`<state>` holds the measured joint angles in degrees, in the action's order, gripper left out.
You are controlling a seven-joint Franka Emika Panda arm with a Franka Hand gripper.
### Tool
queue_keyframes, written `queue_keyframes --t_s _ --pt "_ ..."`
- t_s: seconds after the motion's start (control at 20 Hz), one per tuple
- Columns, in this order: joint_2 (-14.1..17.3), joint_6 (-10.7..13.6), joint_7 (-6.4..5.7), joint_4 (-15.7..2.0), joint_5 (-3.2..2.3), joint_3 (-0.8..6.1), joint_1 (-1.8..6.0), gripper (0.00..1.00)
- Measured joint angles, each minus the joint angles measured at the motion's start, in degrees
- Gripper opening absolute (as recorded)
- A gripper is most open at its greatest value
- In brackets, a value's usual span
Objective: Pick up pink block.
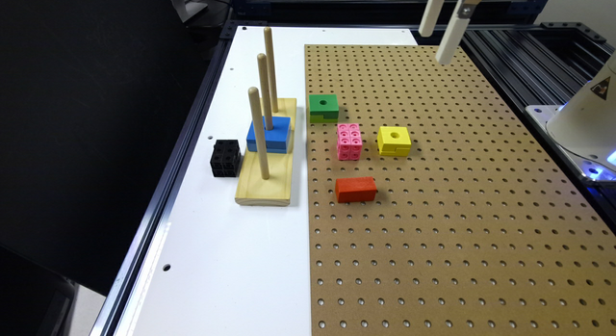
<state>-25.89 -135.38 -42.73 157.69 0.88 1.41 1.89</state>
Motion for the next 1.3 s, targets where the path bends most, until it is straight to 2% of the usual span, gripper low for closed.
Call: queue_keyframes --t_s 0.25,0.45,0.65,0.9,1.2,1.3 --pt "6.9 -0.39 -0.46 -5.58 0.02 0.56 -0.08 1.0" --pt "9.85 -0.4 -0.65 -8.2 0.02 0.78 -0.08 1.0" --pt "11.79 -0.4 -1.3 -10.28 0.02 1.38 -0.08 1.0" --pt "13.32 -0.4 -2.16 -11.71 0.02 2.13 -0.12 1.0" --pt "13.57 -0.4 -3.81 -11.86 0.1 3.81 -0.16 1.0" --pt "13.57 -0.4 -4.07 -11.86 0.1 4.04 -0.15 1.0"
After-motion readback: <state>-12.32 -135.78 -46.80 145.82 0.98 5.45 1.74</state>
